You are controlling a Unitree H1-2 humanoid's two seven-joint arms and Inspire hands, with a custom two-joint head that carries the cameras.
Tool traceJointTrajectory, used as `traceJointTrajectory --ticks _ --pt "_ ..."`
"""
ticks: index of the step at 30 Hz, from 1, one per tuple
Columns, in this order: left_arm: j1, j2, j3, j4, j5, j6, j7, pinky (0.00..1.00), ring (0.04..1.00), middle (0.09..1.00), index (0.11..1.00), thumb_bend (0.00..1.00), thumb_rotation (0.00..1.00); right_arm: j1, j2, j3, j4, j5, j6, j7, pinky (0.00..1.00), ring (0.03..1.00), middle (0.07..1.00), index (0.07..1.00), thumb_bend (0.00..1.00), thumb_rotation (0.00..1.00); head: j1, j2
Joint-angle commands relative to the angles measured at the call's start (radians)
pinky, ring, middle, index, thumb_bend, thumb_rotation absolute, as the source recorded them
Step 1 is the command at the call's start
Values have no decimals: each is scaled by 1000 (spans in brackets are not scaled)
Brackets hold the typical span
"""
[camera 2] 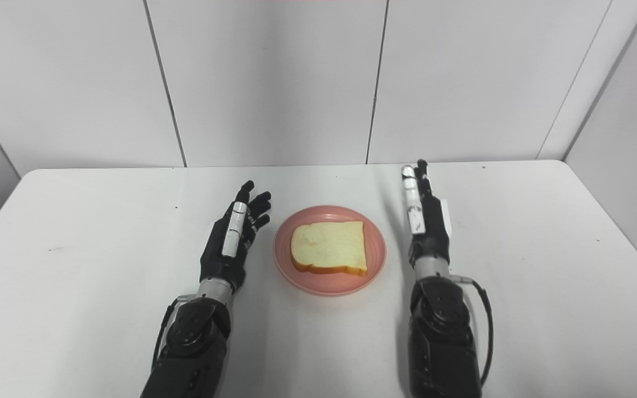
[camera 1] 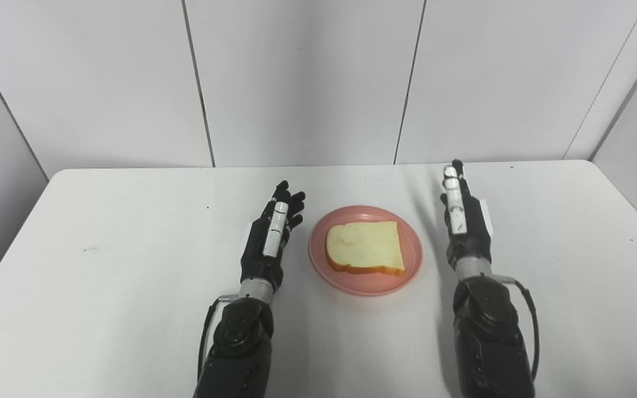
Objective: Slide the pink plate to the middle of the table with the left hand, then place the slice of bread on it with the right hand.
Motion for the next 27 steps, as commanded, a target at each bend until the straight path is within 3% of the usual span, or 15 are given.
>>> traceJointTrajectory --ticks 1,9,14,21,27 --pt "39 8 5 32 6 50 25 879 870 829 905 768 827 -35 0 -12 -19 70 -27 -1 987 987 998 976 834 988 0 -2" --pt "39 -1 7 34 16 20 39 862 871 842 893 780 816 1 -16 31 -41 115 62 -14 977 982 982 971 854 1000 5 -1" --pt "36 -8 7 34 27 5 60 914 931 912 902 800 820 14 -31 50 -46 132 88 -6 994 974 974 958 851 1000 6 0" --pt "40 -15 -3 11 45 -3 76 994 995 986 913 818 825 37 -70 95 -36 120 78 13 967 926 913 921 843 1000 10 3" --pt "42 -19 -9 0 71 -15 101 1000 1000 1000 960 811 846 60 -125 178 -23 24 17 23 925 916 880 876 879 1000 17 3"
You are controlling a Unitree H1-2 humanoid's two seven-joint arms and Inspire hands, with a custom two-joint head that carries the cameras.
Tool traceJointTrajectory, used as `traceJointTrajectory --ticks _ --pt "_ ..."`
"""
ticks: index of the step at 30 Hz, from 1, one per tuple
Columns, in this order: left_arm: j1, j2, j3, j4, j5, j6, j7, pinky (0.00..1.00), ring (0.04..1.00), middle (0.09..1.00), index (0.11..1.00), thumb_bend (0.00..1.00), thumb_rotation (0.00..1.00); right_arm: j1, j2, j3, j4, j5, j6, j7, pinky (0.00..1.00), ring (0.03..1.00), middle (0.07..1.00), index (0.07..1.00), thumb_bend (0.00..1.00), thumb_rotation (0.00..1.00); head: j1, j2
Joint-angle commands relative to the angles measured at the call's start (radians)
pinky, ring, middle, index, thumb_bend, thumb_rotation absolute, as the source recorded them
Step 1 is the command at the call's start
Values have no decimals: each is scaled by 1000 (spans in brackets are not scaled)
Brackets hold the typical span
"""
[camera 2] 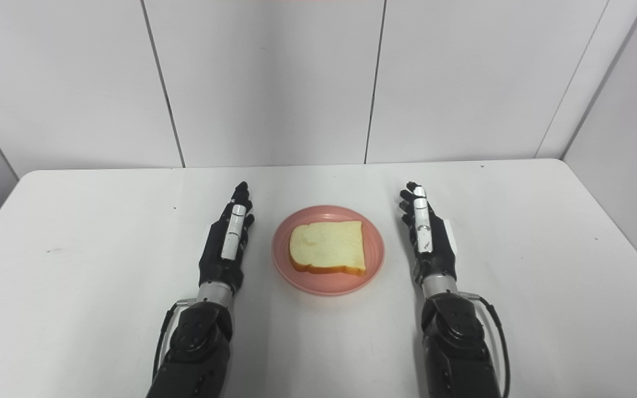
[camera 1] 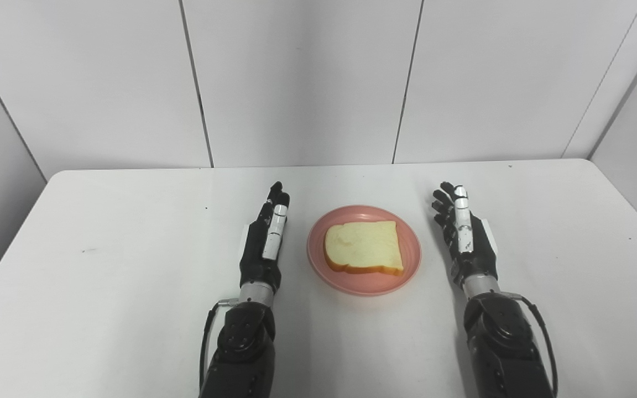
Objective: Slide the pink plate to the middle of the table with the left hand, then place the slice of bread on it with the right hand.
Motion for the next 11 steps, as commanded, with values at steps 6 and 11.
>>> traceJointTrajectory --ticks 6,11 --pt "32 -7 -3 0 23 10 39 1000 1000 1000 994 740 843 13 -5 26 -9 -2 -44 23 922 905 878 882 898 1000 9 0" --pt "33 -8 -2 -7 18 19 34 1000 1000 1000 996 741 844 22 -6 32 -7 -7 -50 23 915 898 884 888 897 1000 13 0"
